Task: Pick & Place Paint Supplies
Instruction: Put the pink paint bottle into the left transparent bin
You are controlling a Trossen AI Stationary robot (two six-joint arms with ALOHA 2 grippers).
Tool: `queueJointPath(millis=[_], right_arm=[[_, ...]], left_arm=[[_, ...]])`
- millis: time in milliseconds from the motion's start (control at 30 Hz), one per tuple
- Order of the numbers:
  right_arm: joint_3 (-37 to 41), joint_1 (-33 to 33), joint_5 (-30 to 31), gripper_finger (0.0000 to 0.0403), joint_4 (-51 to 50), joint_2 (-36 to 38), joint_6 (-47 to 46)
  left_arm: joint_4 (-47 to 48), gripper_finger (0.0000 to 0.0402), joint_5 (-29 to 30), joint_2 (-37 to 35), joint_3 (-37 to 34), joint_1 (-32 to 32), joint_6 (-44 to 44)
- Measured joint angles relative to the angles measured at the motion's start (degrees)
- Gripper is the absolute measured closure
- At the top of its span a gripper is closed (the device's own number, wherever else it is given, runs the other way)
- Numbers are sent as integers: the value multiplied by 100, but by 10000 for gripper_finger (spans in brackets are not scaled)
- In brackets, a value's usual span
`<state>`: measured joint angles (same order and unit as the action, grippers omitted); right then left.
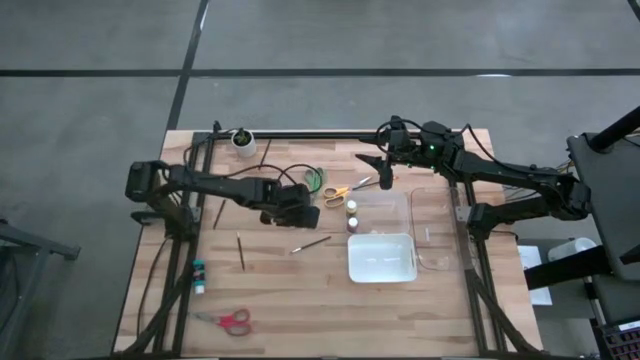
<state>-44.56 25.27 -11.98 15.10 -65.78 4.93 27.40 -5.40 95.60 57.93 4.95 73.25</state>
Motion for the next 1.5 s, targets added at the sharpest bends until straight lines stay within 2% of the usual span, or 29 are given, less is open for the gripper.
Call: queueJointPath(millis=[300,533,733,1000,1267,1367,1500], right_arm=[[0,0,-1,186,10,0,0],[0,-1,0,186,10,0,0],[0,1,-1,186,8,0,0],[0,-1,1,186,10,0,0],[-1,-2,1,186,11,0,0],[-2,-1,-1,186,10,0,0],[0,-1,0,186,10,0,0]], left_arm=[[-144,265,-213,482,-9,304,9],[-897,265,-376,844,257,205,26],[-757,265,-353,1234,766,190,-481],[-291,265,-832,1892,1366,236,-841],[-232,264,-831,1898,1416,232,-876],[-217,251,-816,1896,1414,234,-874],[-191,210,-840,1889,1416,232,-873]])
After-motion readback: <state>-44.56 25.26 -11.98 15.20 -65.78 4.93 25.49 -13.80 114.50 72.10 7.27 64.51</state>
